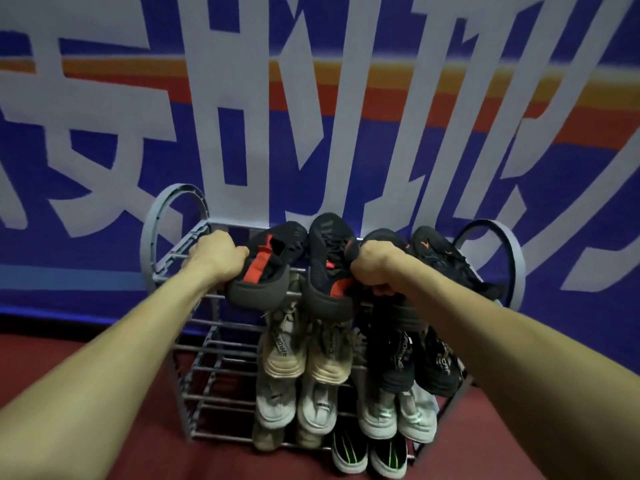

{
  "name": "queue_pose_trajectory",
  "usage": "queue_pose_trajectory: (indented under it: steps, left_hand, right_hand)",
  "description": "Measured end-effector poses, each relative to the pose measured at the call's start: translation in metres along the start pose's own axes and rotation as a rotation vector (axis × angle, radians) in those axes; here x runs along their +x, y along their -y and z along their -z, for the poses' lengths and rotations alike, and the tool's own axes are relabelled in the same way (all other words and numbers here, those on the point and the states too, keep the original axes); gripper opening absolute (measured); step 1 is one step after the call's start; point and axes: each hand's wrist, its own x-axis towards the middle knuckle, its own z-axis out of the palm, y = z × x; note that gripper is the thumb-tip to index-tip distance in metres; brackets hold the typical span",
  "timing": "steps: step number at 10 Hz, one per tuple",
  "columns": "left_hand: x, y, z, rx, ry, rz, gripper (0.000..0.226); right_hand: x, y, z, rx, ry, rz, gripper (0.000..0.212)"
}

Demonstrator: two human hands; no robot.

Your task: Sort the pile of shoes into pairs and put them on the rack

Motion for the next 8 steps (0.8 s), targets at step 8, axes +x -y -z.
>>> queue_pose_trajectory:
  steps: [8]
  left_hand:
    - [-0.178, 0.066, -0.058, -0.56, -0.039, -0.012, 0.033]
  right_hand:
    - [-0.122, -0.063, -0.092, 0.373, -0.466, 0.157, 0.027]
